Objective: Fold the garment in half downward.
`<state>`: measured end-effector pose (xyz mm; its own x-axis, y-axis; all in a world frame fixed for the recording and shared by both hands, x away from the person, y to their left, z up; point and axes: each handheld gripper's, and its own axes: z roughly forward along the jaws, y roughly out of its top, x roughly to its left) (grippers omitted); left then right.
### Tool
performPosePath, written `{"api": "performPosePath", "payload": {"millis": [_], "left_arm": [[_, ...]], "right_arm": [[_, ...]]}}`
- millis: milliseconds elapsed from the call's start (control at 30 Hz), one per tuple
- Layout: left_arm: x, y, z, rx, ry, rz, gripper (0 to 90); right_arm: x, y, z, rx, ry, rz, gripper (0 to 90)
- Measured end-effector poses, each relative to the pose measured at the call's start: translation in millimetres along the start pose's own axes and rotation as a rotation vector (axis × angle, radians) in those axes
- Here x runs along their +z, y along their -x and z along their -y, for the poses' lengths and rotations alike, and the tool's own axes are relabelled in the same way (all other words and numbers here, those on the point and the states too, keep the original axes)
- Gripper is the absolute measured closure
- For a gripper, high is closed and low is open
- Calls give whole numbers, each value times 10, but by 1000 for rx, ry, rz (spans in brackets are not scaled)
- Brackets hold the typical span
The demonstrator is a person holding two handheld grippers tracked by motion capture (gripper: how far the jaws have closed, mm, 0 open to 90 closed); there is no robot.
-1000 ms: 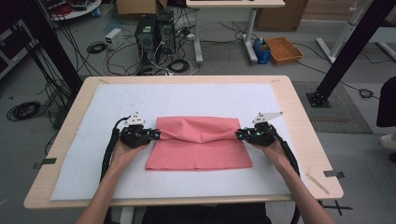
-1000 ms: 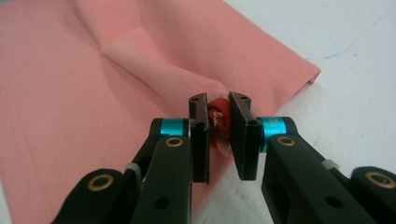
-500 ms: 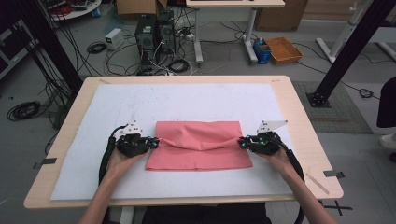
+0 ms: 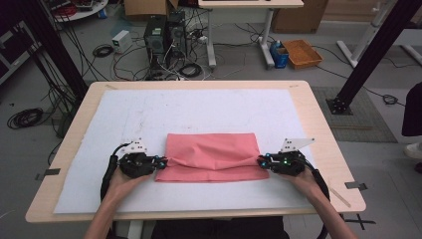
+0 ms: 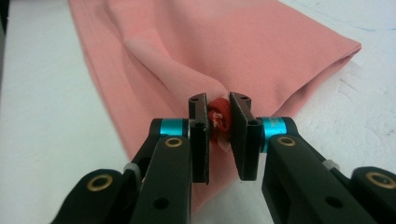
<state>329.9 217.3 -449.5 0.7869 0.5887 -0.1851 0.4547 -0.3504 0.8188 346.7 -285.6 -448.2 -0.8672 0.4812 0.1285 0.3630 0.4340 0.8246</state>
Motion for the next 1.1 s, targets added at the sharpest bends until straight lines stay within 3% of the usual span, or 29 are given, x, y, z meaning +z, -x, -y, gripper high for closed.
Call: {"api": "performPosePath", "payload": {"millis": [300,400,533,600,700,833,900,967,1100], "left_arm": [[-34,55,48,14,-18,34,813],[-43,60,47,15,-18,40,800],[-60,63,28,2,2,34,736],[-53,74,14,11,4,30,709],[-31,112,-11,30,1,24,727],[-28,122,-22,46,-25,21,818],[-37,125,-17,43,-25,16,837],[-47,125,-16,43,-21,13,845],[-31,118,-16,44,-23,19,847]], "right_arm": [[-70,-51,57,-34,-36,-2,754],[-96,-38,67,-25,-21,0,713],[-148,-19,46,34,25,-19,690],[-156,-30,28,33,31,-20,685],[-127,-54,19,19,19,-23,709],[-53,-95,29,-19,-35,-26,787],[-51,-108,33,-30,-45,-33,767],[-70,-112,38,-28,-34,-50,688],[-49,-126,63,-54,-64,-35,727]]}}
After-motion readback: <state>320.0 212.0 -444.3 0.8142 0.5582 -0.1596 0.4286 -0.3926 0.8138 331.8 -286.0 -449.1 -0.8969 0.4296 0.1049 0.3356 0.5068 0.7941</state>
